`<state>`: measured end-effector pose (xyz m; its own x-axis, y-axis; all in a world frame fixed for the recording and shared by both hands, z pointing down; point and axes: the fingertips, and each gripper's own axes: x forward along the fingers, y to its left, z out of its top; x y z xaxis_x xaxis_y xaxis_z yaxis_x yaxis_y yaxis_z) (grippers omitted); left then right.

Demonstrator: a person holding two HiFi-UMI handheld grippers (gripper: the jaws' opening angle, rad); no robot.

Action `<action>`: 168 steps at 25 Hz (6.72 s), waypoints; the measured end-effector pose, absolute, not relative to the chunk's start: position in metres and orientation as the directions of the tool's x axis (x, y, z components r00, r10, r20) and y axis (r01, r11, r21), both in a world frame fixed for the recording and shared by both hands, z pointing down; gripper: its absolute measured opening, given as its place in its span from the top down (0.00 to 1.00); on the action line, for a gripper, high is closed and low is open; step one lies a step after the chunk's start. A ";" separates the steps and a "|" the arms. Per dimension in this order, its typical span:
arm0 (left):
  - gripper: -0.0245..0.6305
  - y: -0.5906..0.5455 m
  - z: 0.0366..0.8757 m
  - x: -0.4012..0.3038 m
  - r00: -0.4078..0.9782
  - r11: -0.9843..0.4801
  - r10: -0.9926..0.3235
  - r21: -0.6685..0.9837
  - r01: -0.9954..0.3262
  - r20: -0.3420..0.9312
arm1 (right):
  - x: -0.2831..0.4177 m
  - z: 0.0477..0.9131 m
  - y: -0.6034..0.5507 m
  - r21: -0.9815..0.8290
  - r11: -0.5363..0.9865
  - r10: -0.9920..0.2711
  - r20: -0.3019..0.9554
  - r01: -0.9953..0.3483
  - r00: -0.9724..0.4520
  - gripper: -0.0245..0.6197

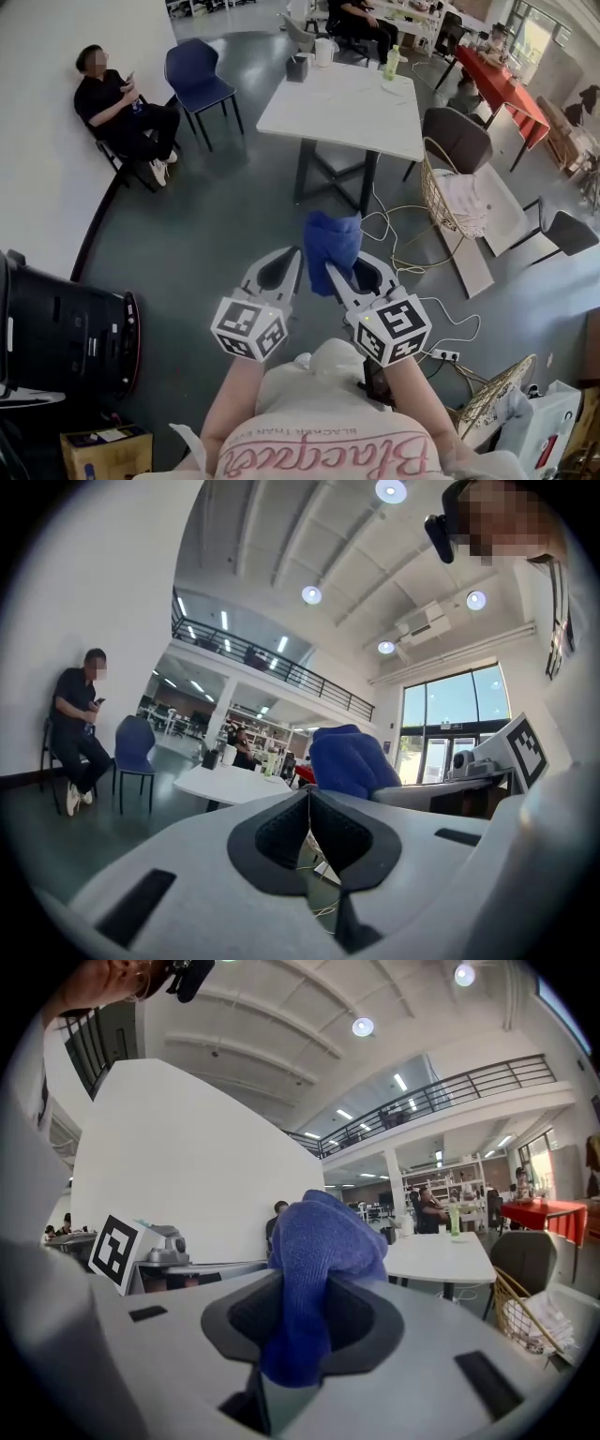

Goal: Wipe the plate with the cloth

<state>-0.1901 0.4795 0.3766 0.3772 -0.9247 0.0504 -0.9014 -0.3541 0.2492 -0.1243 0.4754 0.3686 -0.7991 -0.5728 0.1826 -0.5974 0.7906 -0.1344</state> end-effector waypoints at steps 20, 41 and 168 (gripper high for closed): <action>0.95 0.369 0.390 -0.177 0.430 -0.401 -0.901 0.278 -0.873 0.051 | -0.064 0.382 0.367 -0.091 0.660 -0.716 0.225 -0.746 -0.661 0.80; 0.95 0.176 0.396 -0.070 0.492 -0.461 -0.866 0.245 -0.853 0.086 | 0.028 0.394 0.175 -0.138 0.629 -0.733 0.222 -0.765 -0.643 0.80; 0.61 -0.681 0.663 -0.008 0.587 -0.172 -0.498 0.590 -0.789 0.639 | 0.092 0.573 -0.574 -0.345 0.421 -0.706 0.456 -0.839 -0.542 0.80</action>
